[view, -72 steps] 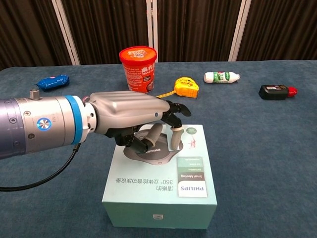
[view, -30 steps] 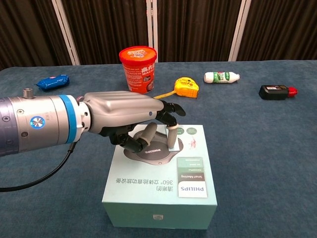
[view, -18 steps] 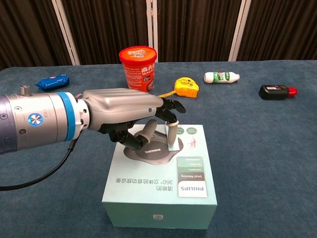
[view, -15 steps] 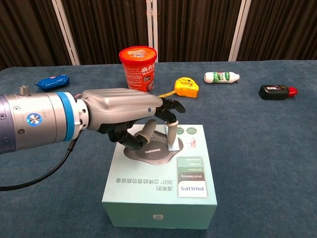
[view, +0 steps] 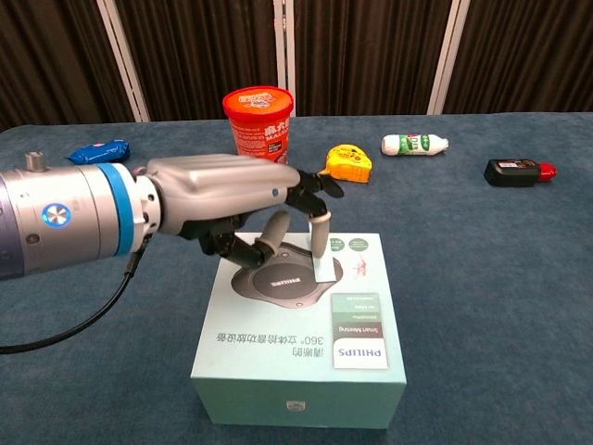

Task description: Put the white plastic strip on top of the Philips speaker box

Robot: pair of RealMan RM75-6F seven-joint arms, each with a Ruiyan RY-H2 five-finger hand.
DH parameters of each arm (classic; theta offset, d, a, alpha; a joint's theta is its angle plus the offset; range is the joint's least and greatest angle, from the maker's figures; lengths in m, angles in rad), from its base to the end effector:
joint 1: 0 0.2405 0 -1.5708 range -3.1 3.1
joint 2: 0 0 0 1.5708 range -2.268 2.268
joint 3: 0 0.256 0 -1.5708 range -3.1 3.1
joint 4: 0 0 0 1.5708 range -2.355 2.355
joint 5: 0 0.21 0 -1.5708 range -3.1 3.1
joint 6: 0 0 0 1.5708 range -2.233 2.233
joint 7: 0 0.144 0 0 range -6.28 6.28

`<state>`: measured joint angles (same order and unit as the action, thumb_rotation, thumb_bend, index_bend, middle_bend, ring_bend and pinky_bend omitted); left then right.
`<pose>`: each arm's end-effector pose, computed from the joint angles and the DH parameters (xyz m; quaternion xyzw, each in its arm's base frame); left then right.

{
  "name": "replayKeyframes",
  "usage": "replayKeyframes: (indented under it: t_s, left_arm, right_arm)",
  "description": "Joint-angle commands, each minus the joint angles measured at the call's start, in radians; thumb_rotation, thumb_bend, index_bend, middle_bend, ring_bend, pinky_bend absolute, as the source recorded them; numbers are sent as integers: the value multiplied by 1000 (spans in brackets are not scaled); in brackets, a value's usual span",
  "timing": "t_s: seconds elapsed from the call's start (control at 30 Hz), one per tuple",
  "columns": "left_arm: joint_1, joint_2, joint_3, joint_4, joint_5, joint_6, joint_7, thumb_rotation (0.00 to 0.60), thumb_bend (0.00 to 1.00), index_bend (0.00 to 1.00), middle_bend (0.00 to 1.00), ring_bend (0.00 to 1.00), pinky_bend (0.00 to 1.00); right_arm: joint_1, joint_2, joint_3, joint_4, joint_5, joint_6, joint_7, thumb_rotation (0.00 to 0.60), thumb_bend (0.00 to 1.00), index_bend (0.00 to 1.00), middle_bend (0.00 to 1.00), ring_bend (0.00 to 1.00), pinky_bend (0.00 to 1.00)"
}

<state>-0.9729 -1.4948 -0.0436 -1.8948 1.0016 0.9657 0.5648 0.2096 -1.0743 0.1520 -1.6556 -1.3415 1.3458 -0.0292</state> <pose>-0.0449 0.2660 -0.0341 -0.8459 -0.3150 -0.3501 0.2504 -0.2968 -0.2390 0.1740 0.5822 -0.3931 0.3895 0.5957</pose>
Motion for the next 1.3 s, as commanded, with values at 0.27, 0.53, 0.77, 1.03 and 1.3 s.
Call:
replayKeyframes:
  t_s: [0.27,0.53,0.77,1.03,1.3]
  left_arm:
    - [86,136,-42,-49,65,148,-41,600,821,94,0,0,0]
    - [356,255,70,-75,189,489,-117,600,0,0,0,0,0]
    - [538,335,181,-6,298,605,-276,600,0,0,0,0,0]
    - [621,370,181,81,360,618,-385,600,0,0,0,0,0]
    - [645,378,145,88,388,589,-409,600,0,0,0,0,0]
  right_arm:
    - [0,-2,-3,-2,-3,-1,-5,600,0,0,0,0,0]
    - [1,-2,-5,-7,7,-5,-34,600,0,0,0,0,0]
    - [-3,-6,-3,-20,2,17,-58,600,0,0,0,0,0]
    - [-12,-5,-2,-22,0,36,-67,600,0,0,0,0,0]
    - [-16,-4,-2,-19,-4,42,-67,600,0,0,0,0,0]
